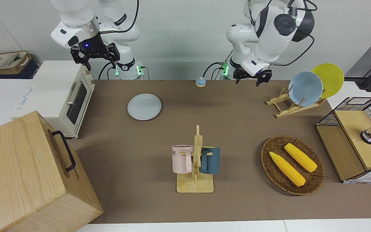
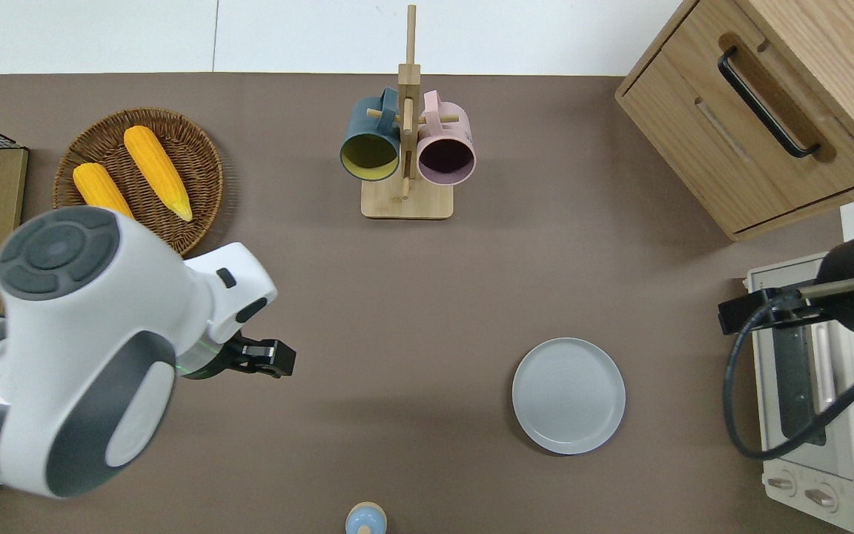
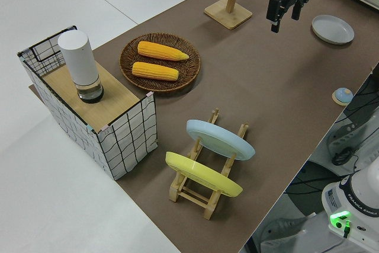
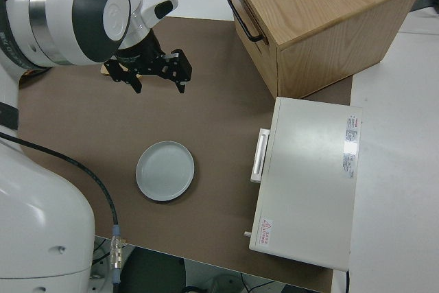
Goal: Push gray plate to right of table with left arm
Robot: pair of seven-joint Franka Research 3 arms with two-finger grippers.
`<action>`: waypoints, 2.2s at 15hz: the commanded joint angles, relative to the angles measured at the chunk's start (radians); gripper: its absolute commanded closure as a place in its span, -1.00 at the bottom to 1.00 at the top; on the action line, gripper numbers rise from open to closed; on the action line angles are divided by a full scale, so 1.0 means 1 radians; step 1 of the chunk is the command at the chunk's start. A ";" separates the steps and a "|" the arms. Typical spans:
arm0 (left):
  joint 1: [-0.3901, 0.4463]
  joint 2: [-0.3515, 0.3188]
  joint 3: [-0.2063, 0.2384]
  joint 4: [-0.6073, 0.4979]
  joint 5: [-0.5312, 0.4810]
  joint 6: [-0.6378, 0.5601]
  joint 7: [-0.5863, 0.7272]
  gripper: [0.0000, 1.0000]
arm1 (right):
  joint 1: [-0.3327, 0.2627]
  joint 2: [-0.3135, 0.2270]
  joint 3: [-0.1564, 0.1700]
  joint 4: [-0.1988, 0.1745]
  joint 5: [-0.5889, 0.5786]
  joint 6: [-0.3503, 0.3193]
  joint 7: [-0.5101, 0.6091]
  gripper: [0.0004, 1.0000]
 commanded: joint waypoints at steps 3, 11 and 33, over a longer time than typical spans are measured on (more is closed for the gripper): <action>0.093 -0.074 0.059 -0.028 0.001 -0.055 0.178 -1.00 | -0.019 -0.002 0.016 0.009 0.004 -0.016 0.013 -0.97; 0.096 -0.096 0.151 -0.001 0.069 -0.044 0.246 -1.00 | -0.019 -0.002 0.016 0.009 0.004 -0.016 0.013 -0.97; 0.076 -0.041 0.131 0.183 0.081 -0.060 0.176 -1.00 | -0.019 -0.002 0.016 0.009 0.004 -0.016 0.012 -0.97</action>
